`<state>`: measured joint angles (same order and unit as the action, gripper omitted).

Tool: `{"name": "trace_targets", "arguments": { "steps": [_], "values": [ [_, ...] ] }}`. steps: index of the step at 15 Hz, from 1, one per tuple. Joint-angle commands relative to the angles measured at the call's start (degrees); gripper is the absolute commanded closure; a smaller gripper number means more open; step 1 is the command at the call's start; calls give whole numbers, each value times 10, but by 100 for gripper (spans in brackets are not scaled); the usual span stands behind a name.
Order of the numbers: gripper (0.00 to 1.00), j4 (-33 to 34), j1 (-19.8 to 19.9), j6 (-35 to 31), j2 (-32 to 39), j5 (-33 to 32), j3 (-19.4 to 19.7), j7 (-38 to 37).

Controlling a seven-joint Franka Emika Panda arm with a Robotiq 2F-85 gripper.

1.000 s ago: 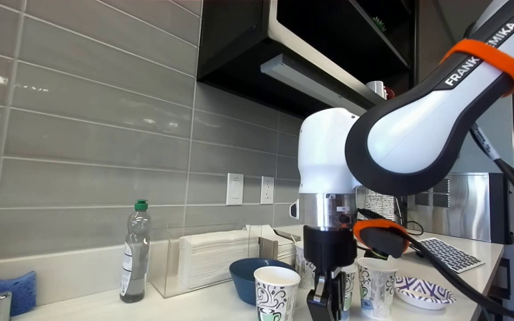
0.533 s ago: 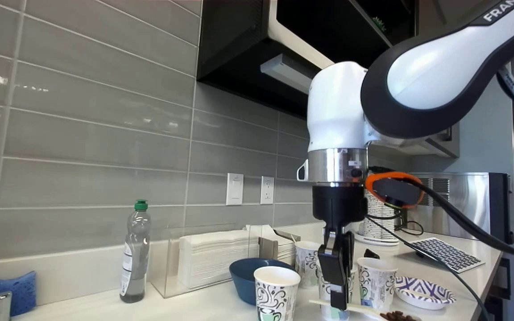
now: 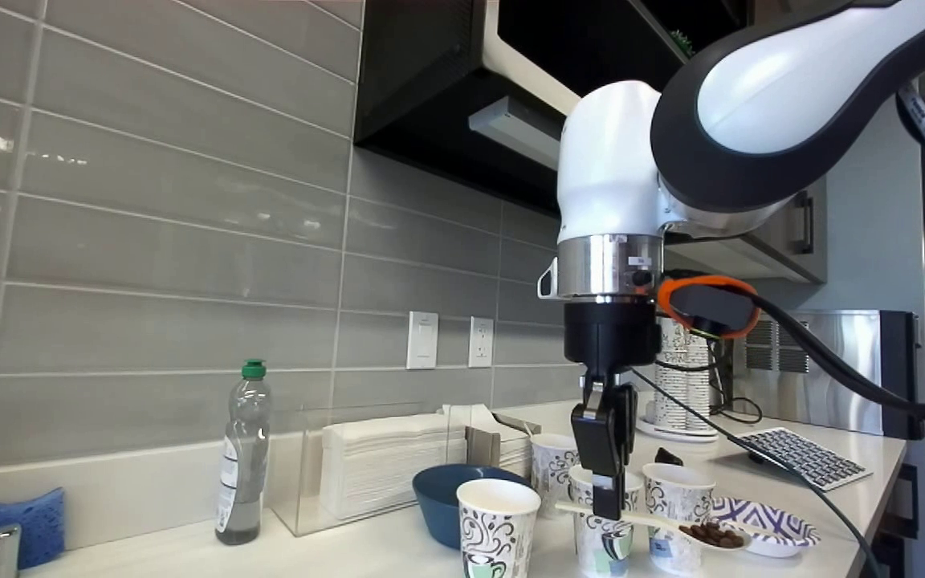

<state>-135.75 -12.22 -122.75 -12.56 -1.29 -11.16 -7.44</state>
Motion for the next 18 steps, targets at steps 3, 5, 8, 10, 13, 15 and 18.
{"name": "trace_targets", "arguments": {
  "steps": [3, 5, 8, 10, 13, 15, 18],
  "values": [
    [97, 7, 7, 4, -1, -9, -6, -2],
    [97, 27, 10, 14, 1, -28, -7, -1],
    [97, 69, 11, 26, 17, -54, -7, 15],
    [97, 98, 11, 28, 33, -68, -7, 32],
    [97, 140, 8, 20, 66, -76, -4, 70],
    [97, 167, 8, 16, 89, -78, -3, 92],
    [97, 207, 7, 16, 124, -79, -1, 124]
  ]
}}
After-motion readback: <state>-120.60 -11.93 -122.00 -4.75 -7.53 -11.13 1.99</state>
